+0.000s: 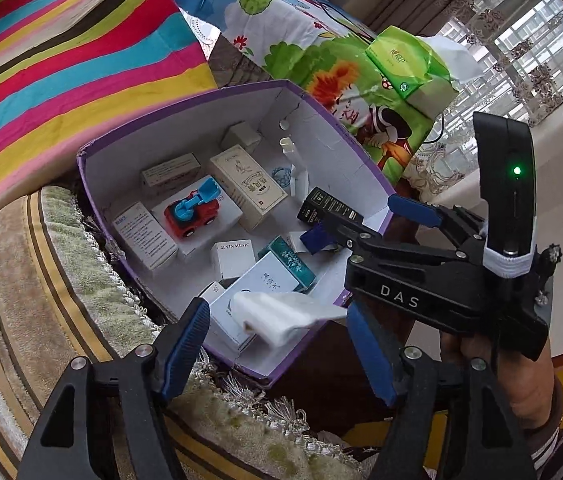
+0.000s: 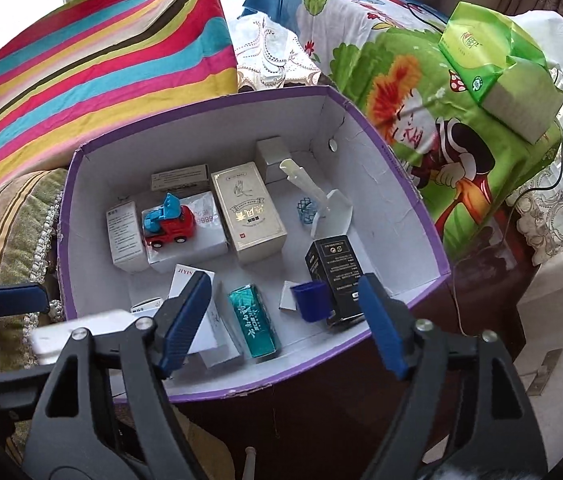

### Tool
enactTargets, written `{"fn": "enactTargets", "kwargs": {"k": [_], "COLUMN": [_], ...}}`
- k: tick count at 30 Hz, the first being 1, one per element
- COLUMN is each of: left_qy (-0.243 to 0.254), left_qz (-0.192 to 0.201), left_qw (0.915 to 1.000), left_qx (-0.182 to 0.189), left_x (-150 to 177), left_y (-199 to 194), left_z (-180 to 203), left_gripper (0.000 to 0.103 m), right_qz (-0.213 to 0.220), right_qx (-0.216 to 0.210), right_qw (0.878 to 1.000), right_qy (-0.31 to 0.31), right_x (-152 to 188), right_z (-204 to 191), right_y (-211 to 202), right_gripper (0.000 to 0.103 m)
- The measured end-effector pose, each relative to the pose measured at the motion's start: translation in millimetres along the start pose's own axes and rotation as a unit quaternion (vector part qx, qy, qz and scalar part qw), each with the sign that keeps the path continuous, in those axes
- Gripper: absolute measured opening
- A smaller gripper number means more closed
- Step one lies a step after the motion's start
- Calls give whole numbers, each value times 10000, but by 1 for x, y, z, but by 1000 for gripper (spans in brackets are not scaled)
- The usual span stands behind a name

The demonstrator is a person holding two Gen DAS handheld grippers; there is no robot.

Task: Organize rigid objects
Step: 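Open the left tool to drop the white cover while the right tool releases the blue object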

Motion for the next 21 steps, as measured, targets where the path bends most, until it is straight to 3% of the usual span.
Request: {"fn": "enactTargets", "kwargs": {"k": [5,13,21], "left_qy": [-128,-513,-562], "left_qz": [-38,208,116], "left_qw": [9994,9984,9979], "left_qx": [-326,-133,-299], "left_x": [7,6,7], "left_y": [-9,-16,-10], "left_z": [-11,-23,-27], "left_gripper": [85,85,85], "right_qz": [-21,-5,-15], "right_qx": [-8,-34,-49], "right_qw": [10000,10000,10000], "right_qy": [30,51,78], "right_x": [1,3,5], "right_z": [0,2,4], "right_y": [-3,-8,-9], "right_gripper": [83,83,83]}}
Point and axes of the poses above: each gripper's, at about its wrist camera, not at the fingertips, and y roughly the way its jaws point, z to its right, x to its underside, the point moved 9 cm from there along y, roughly the way its jaws point, and after that the axes turned 4 degrees about y, right-handed, at the moved point
